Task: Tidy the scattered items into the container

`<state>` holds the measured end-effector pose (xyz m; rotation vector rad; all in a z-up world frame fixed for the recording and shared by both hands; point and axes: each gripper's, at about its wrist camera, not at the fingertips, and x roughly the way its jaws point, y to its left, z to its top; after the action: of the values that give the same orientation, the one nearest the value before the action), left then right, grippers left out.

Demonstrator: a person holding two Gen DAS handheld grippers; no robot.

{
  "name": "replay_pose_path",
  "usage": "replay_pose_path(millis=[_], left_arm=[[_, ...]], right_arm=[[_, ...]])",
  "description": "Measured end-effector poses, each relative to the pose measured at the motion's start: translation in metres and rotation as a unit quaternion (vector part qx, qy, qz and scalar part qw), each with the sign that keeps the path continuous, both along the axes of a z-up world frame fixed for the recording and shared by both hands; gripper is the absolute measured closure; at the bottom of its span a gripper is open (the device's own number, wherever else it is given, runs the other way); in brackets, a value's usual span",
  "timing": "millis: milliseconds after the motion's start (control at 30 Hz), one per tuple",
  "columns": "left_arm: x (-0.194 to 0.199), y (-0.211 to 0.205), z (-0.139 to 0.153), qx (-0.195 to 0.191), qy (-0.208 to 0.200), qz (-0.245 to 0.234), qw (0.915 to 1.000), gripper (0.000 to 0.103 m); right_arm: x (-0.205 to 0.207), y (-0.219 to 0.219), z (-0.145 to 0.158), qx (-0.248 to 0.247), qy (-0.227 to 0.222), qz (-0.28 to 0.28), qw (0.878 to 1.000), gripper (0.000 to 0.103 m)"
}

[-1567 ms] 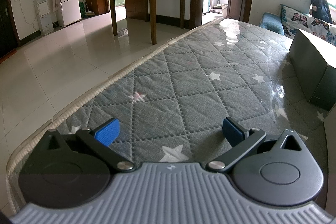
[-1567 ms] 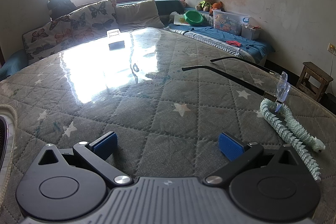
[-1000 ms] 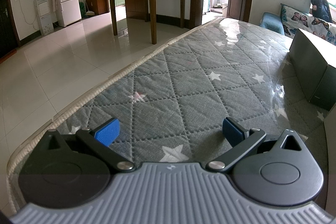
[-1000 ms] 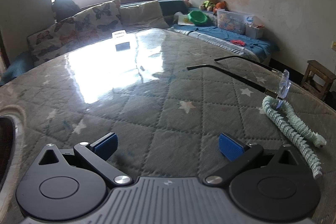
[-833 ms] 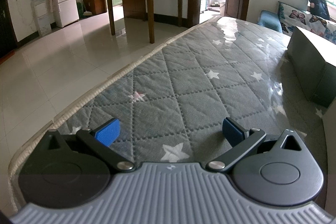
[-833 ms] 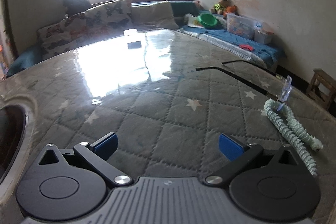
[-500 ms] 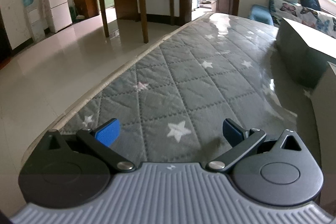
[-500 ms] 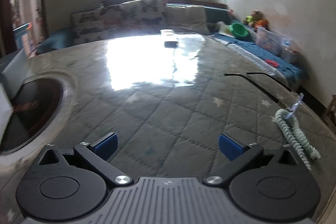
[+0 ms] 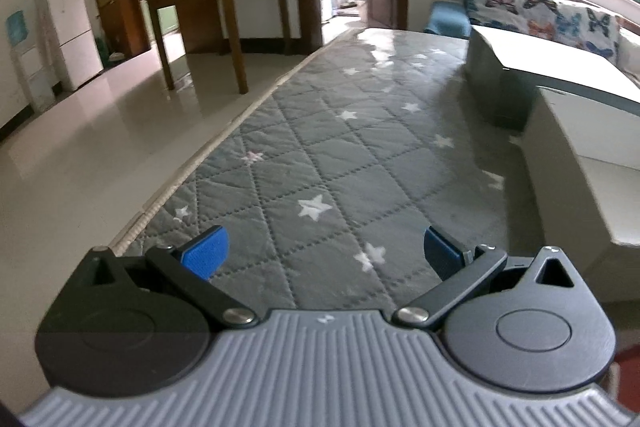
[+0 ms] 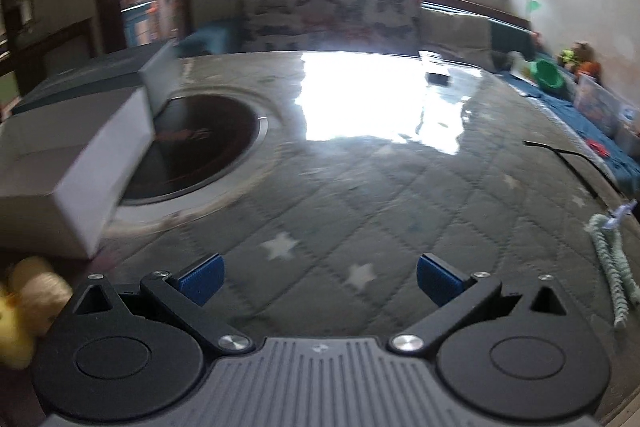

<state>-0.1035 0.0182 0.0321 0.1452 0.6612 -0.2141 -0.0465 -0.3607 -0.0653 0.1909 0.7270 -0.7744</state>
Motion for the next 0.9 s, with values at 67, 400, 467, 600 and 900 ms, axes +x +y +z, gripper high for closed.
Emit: replay_pose_path(millis=[67, 400, 467, 600, 900], left_arm=[[-0.006, -0.004, 0.004, -0.001, 0.001, -0.014, 0.9999, 0.000], [-0.036, -0.036, 0.027, -0.011, -0.008, -0.084, 0.9964, 0.000], [-0.042, -0.041, 0.032, -0.018, -0.006, -0.101, 0.9947, 0.000], [-0.054, -0.053, 0.039, -0.024, -0.004, -0.136, 0.9904, 0.000], [-0.081, -0.087, 0.055, -0.043, 0.012, -0.236, 0.9707, 0.000]], right_arm=[[0.002, 0.009, 0.002, 0.005, 0.006, 0.021, 1.000, 0.000], [0.014, 0.048, 0.007, 0.028, 0.006, 0.095, 0.995, 0.001], [0.019, 0.055, 0.011, 0.029, 0.003, 0.111, 0.993, 0.003], [0.030, 0.068, 0.013, 0.035, 0.004, 0.147, 0.989, 0.009], [0.052, 0.086, 0.011, 0.057, 0.005, 0.203, 0.978, 0.027]])
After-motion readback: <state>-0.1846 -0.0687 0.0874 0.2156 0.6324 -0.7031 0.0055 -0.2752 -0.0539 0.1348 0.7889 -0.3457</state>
